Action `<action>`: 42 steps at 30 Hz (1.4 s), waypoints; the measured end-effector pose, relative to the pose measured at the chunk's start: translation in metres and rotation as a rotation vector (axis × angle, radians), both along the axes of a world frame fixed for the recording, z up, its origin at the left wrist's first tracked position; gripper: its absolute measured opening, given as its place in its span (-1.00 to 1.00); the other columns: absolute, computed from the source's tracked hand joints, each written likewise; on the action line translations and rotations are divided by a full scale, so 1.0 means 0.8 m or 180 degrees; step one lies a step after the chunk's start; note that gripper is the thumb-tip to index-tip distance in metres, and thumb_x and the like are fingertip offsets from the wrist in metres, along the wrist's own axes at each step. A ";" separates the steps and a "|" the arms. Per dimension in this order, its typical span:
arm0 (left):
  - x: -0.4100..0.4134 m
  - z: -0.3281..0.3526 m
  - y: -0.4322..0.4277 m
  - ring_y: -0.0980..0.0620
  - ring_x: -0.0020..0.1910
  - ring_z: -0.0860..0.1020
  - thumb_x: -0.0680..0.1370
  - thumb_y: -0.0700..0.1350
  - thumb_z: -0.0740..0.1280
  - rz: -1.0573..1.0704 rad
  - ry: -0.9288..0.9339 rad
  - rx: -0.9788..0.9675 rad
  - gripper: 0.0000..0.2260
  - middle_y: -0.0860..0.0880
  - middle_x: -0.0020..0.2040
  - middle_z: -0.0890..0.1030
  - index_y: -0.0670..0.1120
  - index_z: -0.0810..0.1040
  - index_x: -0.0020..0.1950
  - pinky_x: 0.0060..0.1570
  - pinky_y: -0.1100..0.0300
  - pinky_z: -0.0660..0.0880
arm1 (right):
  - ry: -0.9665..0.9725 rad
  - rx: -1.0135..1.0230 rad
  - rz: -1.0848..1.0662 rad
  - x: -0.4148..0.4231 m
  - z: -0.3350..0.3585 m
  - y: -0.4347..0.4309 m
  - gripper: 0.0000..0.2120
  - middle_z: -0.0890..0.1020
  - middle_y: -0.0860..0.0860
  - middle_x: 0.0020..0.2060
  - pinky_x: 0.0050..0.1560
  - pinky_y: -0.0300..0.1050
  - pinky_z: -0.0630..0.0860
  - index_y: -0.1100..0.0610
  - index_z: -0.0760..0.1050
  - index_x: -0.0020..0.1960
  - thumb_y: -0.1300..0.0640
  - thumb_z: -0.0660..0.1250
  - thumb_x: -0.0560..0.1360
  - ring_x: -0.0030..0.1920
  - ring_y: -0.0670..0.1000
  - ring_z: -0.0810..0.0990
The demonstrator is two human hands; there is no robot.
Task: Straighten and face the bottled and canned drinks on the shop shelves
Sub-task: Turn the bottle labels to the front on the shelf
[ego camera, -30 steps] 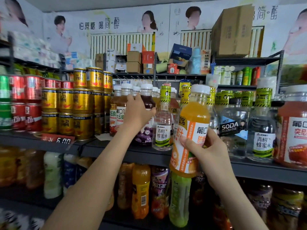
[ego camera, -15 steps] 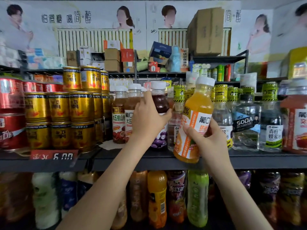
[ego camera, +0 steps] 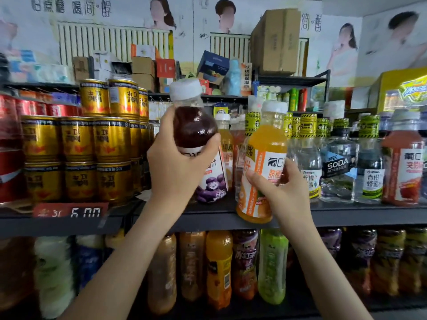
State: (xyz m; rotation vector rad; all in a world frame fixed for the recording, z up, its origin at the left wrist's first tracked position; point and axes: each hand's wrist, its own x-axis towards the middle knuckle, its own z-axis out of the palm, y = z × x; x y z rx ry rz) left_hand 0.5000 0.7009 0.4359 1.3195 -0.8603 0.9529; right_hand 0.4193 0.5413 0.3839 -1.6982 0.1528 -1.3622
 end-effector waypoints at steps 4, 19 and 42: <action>-0.002 0.004 0.047 0.32 0.03 0.54 0.41 0.05 0.48 0.0165 0.0041 -0.0062 -0.53 0.23 0.06 0.55 0.02 0.45 0.27 0.02 0.39 0.50 | 0.0055 -0.0254 0.0028 0.022 -0.003 0.022 -0.53 0.63 -0.20 -0.12 -0.13 -0.43 0.48 0.01 0.44 0.13 0.07 0.56 0.30 -0.14 -0.30 0.59; 0.010 -0.014 0.082 0.39 -0.02 0.50 0.38 0.07 0.49 0.0549 0.0444 -0.0057 -0.47 0.23 0.04 0.54 0.03 0.45 0.30 -0.04 0.48 0.46 | 0.0687 -0.1230 -0.1138 0.085 0.005 0.038 -0.19 0.35 0.22 0.18 0.23 -0.05 0.26 0.29 0.19 0.45 -0.08 0.45 0.39 0.20 0.18 0.30; 0.015 -0.014 0.084 0.34 -0.03 0.51 0.36 0.05 0.50 0.0558 0.0768 0.0438 -0.48 0.22 0.05 0.55 0.11 0.44 0.29 -0.07 0.58 0.39 | 0.0840 -0.1221 0.0942 0.070 0.014 0.119 -0.25 0.43 -0.12 0.32 0.25 -0.21 0.38 0.00 0.21 0.47 -0.15 0.43 0.39 0.28 -0.14 0.40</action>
